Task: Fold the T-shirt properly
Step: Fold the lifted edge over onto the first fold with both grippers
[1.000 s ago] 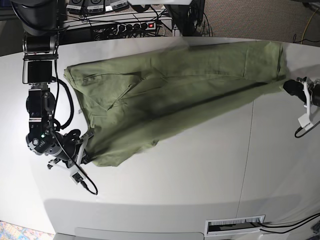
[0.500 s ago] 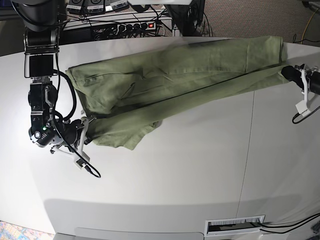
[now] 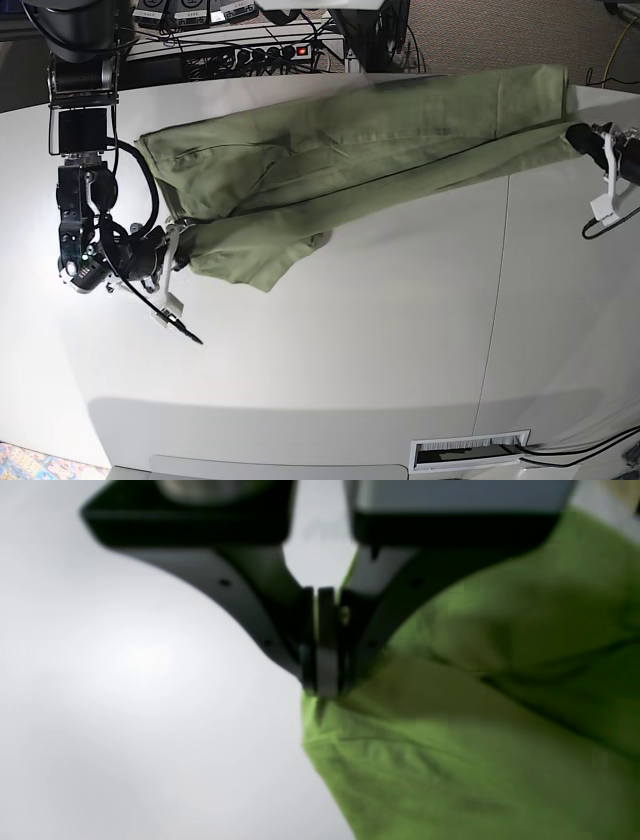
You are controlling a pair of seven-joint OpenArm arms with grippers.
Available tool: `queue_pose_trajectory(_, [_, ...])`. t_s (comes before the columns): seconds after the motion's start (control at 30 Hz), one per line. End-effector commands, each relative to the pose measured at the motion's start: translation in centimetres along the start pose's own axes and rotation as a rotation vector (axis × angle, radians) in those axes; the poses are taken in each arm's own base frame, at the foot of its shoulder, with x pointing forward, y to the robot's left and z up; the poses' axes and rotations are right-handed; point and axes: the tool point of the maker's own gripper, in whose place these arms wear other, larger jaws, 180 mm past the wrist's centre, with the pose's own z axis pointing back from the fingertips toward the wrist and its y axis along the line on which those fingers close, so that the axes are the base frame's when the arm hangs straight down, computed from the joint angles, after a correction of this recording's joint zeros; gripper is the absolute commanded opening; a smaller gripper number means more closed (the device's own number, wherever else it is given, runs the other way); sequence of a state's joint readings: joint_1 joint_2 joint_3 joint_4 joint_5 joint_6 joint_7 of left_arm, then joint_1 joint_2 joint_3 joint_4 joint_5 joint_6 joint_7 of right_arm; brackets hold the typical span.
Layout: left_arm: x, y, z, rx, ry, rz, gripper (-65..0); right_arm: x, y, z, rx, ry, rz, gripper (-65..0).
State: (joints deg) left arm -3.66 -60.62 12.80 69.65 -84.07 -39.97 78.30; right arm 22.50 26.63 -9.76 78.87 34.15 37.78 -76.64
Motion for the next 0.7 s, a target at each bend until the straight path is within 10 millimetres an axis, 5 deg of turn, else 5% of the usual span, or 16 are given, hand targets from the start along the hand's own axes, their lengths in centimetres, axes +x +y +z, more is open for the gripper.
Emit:
queue_pose_trajectory(0.0, [0.1, 0.5, 1.6, 0.026, 0.001, -0.006, -65.0, 1.3, -1.1, 1.3, -0.028, -0.034, 0.013, -65.0])
queue_pose_trajectory(0.3, [0.2, 0.5, 1.6, 0.026, 0.000, -0.007, -65.0, 0.3, -1.1, 1.3, -0.029, 0.020, 0.013, -65.0])
queue_pose_trajectory(0.67, [0.7, -0.4, 1.7, 0.025, 0.008, -0.056, -65.0, 2.6, 1.9, 1.6, 0.139, -0.108, 0.014, -65.0])
